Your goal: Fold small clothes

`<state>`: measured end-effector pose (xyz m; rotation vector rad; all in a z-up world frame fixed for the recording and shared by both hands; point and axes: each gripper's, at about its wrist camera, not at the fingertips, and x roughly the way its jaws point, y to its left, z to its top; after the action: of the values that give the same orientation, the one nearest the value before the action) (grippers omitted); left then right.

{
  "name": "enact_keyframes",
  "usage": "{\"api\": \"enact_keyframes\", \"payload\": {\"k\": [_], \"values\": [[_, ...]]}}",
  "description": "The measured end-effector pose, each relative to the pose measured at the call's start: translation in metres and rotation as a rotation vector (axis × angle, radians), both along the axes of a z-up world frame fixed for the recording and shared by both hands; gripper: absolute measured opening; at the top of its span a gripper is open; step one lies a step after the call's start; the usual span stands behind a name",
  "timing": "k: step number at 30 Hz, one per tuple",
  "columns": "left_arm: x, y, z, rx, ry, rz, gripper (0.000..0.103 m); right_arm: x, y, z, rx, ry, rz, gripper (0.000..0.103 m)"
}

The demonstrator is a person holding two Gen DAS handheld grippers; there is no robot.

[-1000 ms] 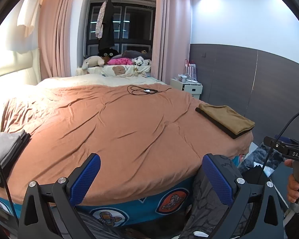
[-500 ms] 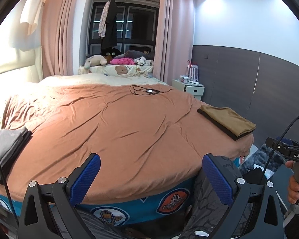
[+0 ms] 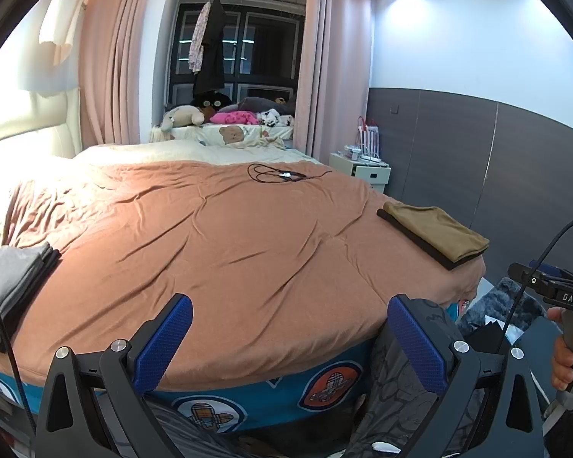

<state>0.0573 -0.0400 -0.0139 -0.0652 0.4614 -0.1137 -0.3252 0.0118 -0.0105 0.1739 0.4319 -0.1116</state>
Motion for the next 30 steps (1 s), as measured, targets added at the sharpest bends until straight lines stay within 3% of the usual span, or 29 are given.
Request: {"api": "enact_keyframes", "payload": {"k": [30], "values": [[-0.0006,-0.0011,0.0001,-0.002,0.004,-0.003,0.103,0.0010,-0.0093,-0.0005,0.001,0.007,0.002,0.103]]}}
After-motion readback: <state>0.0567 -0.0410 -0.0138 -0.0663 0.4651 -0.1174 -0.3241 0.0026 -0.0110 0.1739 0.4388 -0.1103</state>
